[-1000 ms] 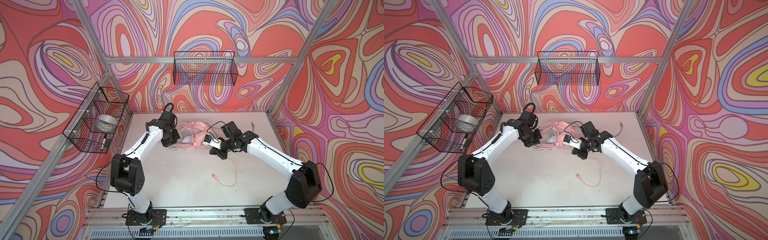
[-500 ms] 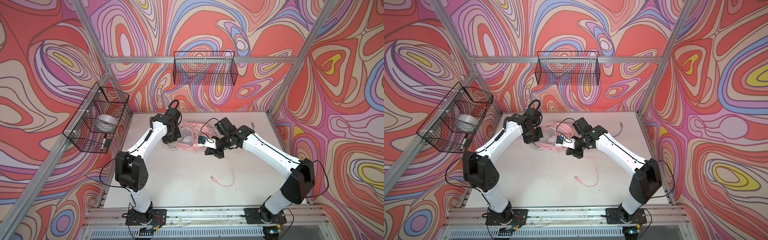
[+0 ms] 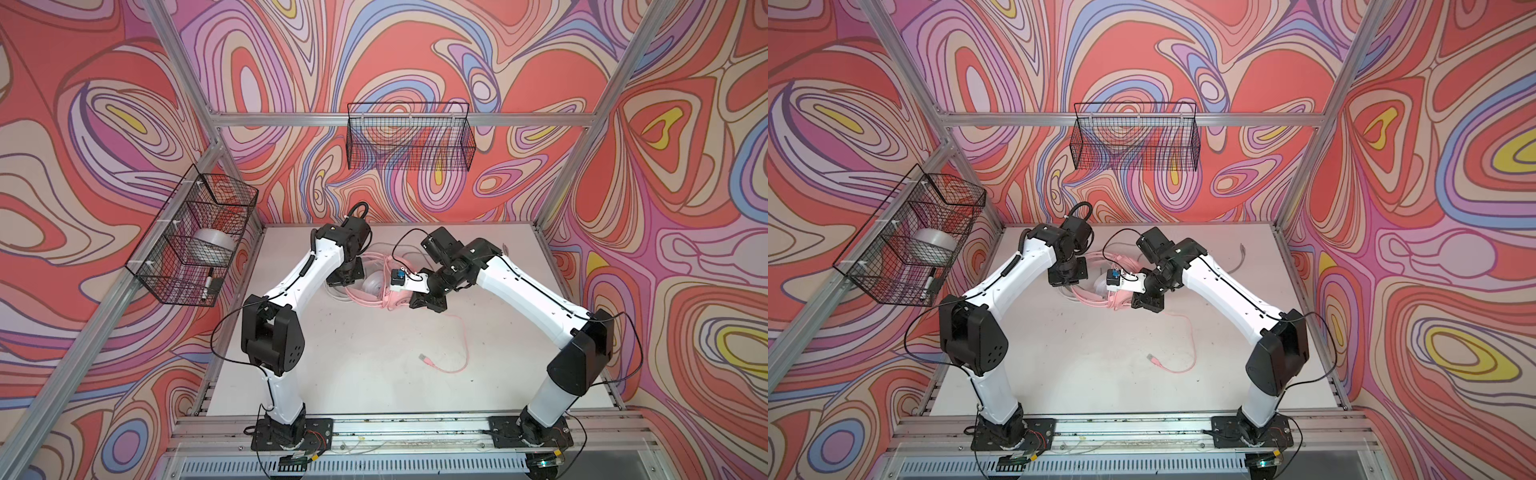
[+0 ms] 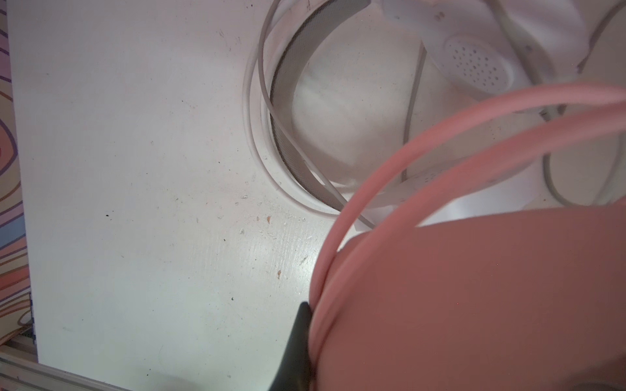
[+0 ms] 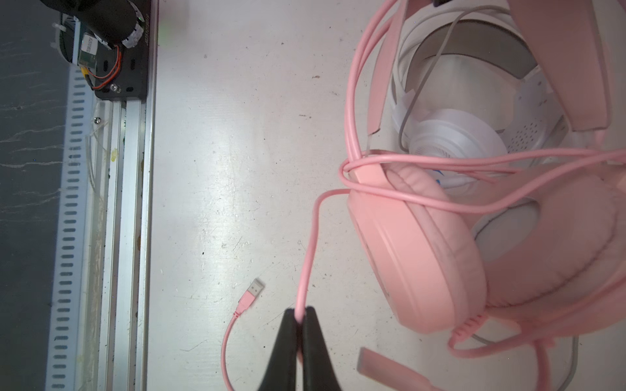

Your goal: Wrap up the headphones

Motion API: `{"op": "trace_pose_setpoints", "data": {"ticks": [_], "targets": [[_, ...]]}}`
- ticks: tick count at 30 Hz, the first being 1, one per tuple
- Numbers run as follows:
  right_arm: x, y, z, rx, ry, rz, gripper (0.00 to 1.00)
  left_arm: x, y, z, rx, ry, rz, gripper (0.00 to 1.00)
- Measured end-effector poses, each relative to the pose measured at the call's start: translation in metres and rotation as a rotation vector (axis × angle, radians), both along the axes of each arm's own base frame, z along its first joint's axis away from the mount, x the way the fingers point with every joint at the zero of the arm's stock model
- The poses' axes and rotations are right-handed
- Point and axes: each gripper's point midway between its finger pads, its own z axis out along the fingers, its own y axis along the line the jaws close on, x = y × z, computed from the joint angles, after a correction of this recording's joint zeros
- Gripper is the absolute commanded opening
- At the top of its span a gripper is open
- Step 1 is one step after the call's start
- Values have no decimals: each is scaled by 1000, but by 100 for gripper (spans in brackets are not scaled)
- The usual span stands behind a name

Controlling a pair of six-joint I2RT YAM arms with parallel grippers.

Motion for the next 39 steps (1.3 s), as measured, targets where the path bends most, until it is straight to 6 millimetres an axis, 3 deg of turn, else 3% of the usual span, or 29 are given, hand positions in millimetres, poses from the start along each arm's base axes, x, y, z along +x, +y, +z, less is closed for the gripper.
{"op": "trace_pose_setpoints", "data": {"ticks": [11, 17, 22, 30, 39], "targets": [[6, 1, -3, -56, 49, -7, 0, 2, 1, 1, 70, 7, -33, 0], [9, 0, 9, -65, 34, -24, 0, 0, 0, -2, 101, 23, -56, 0], [11, -4, 5, -100, 32, -41, 0, 1, -1, -2, 104, 22, -64, 0], [30, -9, -7, -160, -53, -63, 0, 1, -3, -7, 117, 43, -119, 0], [49, -5, -8, -167, -164, -14, 0, 1, -12, -12, 101, 64, -198, 0]]}}
